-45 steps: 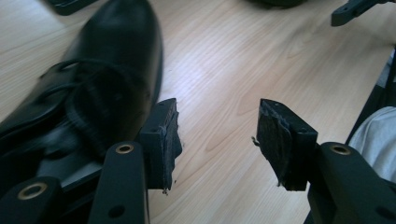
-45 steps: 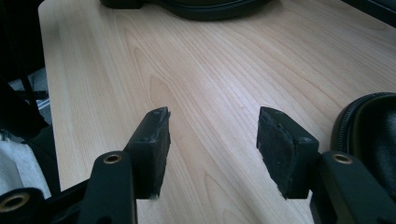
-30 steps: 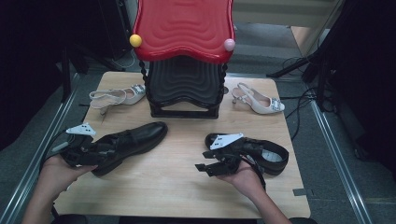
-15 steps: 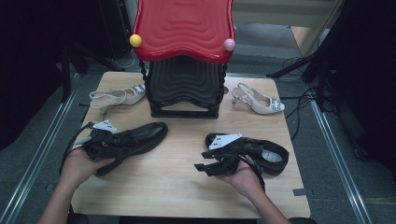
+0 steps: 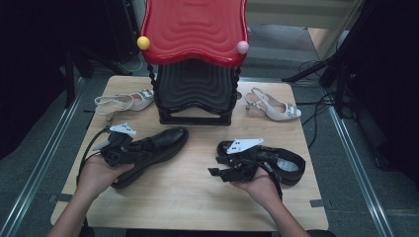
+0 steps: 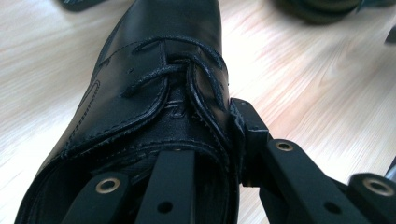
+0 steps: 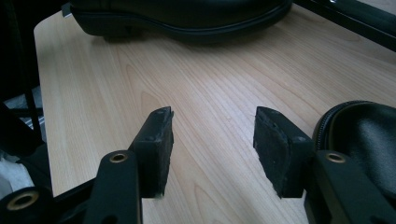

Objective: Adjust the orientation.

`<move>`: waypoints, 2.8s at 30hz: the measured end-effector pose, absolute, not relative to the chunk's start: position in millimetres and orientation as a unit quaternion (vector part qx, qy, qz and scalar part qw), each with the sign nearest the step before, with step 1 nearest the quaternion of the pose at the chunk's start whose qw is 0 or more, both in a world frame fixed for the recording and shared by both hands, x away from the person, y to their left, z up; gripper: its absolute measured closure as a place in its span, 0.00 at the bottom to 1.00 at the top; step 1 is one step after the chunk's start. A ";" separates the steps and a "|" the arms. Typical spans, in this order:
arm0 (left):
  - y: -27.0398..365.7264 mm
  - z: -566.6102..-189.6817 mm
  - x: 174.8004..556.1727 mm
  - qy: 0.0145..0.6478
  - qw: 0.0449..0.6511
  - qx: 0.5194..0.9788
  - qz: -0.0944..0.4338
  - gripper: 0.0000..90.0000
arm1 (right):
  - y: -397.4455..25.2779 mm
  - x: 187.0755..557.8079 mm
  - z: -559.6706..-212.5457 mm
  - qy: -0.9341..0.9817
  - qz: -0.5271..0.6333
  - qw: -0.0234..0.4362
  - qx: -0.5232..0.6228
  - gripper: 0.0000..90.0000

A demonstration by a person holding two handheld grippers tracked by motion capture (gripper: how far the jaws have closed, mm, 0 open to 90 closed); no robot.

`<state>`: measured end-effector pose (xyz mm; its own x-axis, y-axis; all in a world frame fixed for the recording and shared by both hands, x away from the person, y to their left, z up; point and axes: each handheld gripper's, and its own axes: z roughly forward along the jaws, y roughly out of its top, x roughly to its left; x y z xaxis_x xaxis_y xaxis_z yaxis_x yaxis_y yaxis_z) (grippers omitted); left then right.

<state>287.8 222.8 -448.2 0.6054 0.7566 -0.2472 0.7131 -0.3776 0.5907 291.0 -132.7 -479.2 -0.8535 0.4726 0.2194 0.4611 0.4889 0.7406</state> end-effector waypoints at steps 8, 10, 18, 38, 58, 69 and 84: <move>176.8 -449.4 295.0 0.442 0.328 0.835 0.023 0.88 | -134.0 289.7 -477.7 0.863 0.429 0.008 0.268 0.54; 166.2 -451.0 295.2 0.443 0.324 0.835 0.025 0.88 | -134.1 290.0 -478.0 0.863 0.428 0.008 0.268 0.54; 132.6 -465.4 293.9 0.452 0.331 0.828 0.021 0.88 | -130.3 290.2 -481.0 0.868 0.421 0.006 0.262 0.54; 160.4 -445.9 279.0 0.408 0.356 0.840 -0.011 0.52 | -126.6 290.7 -482.7 0.867 0.419 0.002 0.270 0.53; 248.5 -444.0 293.9 0.444 0.382 0.810 0.027 0.97 | -124.3 290.1 -484.1 0.867 0.416 0.004 0.273 0.56; 232.9 -491.6 318.6 0.428 0.371 0.824 -0.018 1.00 | -98.7 296.1 -497.0 0.857 0.419 0.030 0.298 1.00; 224.9 -502.7 315.3 0.439 0.375 0.815 -0.041 1.00 | -64.2 304.1 -502.4 0.868 0.394 -0.019 0.301 1.00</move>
